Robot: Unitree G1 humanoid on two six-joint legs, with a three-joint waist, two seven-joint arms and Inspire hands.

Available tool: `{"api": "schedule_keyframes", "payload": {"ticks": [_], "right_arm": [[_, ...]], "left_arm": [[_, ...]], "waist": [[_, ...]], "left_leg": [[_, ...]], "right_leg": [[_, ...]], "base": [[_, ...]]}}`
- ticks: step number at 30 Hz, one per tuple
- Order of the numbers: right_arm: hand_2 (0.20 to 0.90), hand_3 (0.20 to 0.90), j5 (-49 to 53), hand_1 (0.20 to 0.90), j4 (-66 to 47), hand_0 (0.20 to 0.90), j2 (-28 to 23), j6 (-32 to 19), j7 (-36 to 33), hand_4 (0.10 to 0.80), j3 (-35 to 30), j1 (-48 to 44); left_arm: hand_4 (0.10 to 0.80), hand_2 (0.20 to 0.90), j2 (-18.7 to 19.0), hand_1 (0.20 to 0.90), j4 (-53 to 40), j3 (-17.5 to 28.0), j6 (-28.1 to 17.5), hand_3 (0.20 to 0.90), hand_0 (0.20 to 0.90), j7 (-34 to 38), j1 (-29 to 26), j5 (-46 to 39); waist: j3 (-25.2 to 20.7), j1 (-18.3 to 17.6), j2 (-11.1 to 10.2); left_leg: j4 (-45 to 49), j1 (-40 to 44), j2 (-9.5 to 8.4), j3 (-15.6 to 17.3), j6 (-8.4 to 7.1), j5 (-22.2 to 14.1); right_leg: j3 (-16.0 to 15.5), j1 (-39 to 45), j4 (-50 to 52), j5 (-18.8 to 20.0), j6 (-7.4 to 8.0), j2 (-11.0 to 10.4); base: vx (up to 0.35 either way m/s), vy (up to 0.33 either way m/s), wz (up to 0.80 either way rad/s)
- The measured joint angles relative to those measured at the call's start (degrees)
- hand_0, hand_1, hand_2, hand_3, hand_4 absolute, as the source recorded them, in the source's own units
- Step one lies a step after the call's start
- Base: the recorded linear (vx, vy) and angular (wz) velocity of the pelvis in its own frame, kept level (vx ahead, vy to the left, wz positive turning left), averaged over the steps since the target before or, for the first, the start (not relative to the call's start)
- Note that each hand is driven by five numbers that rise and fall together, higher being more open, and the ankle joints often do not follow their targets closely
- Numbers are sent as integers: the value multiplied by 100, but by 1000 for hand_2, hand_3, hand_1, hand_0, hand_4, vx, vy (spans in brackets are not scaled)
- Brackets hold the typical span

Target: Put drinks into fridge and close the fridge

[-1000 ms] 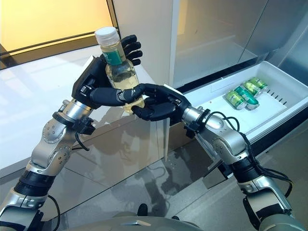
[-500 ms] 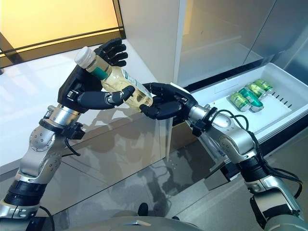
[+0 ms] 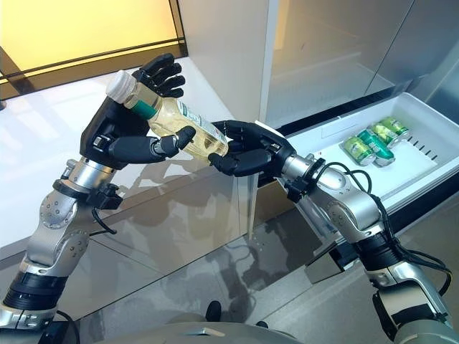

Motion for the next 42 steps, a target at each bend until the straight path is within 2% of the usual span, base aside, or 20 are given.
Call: {"api": "schedule_keyframes", "payload": {"ticks": [1, 10, 14, 21, 22, 23, 24, 25, 26, 42], "right_arm": [[300, 200, -2, 300, 0, 300, -2, 0, 2, 100, 0, 0], [300, 200, -13, 300, 1, 300, 0, 2, -3, 100, 1, 0], [300, 200, -9, 300, -24, 300, 111, 1, 102, 100, 35, -1], [300, 200, 0, 300, -25, 300, 249, 0, 113, 100, 52, -1], [316, 219, 3, 316, -31, 316, 249, -2, 113, 119, 51, -3], [462, 389, 3, 462, -31, 462, 247, -2, 118, 289, 51, -4], [542, 483, 3, 542, -31, 542, 247, -2, 126, 383, 52, -4], [851, 842, 3, 851, -31, 851, 247, -2, 127, 742, 51, -4], [900, 900, 3, 900, -31, 900, 247, -2, 130, 800, 51, -4], [900, 900, 1, 900, -31, 900, 175, -2, 134, 800, 49, -9]], "left_arm": [[100, 300, -39, 300, 0, 33, 0, 200, 300, -7, 0, -128], [100, 300, -225, 300, -19, 47, -19, 200, 300, -98, -80, -521], [100, 300, -364, 300, -64, -36, -27, 200, 300, -157, -312, -718], [100, 300, -481, 300, -195, -60, -94, 200, 300, -262, -386, -785], [100, 300, -481, 300, -195, -60, -110, 200, 300, -295, -394, -786], [100, 300, -481, 300, -195, -60, -112, 200, 300, -315, -394, -786], [100, 300, -481, 300, -195, -62, -114, 200, 300, -320, -394, -787], [100, 300, -481, 300, -195, -62, -121, 200, 300, -325, -394, -787], [100, 300, -481, 300, -195, -62, -125, 200, 300, -336, -395, -787], [100, 300, -405, 300, -176, -63, -124, 200, 300, -363, -401, -786]], "waist": [[0, -5, 0], [0, -34, 0], [0, -42, -1], [0, -81, -1], [-1, -82, -1], [-1, -83, -1], [-1, -87, -1], [-1, -88, -1], [-1, -88, -1], [-1, -98, -2]], "left_leg": [[0, 0, 0, 0, 0, 0], [0, 0, 0, 2, 0, 1], [0, 0, -1, 3, 0, 1], [0, 1, -3, 4, 1, 1], [0, 2, -3, 4, 1, 1], [0, 2, -3, 5, 1, 1], [0, 2, -3, 4, 1, 1], [0, 2, -3, 5, 1, 2], [0, 2, -3, 4, 1, 2], [0, 3, -2, 8, 2, 2]], "right_leg": [[0, 0, 0, 0, 0, 0], [3, 0, 0, 0, 0, 1], [4, 0, 0, 0, 0, 1], [5, 0, 1, 0, 0, 0], [5, 1, 1, 0, 0, 0], [5, 2, 1, 0, 0, 0], [5, 2, 1, 0, 0, 0], [5, 2, 1, 0, 0, -1], [5, 2, 1, 0, 0, -1], [7, 2, 1, 1, -1, -2]], "base": [[0, 0, 0], [0, 0, 0], [0, 0, 0], [0, 0, 0], [0, 0, 0], [0, 0, 0], [0, 0, 0], [0, 0, 0], [0, 0, 0], [0, 0, 0]]}}
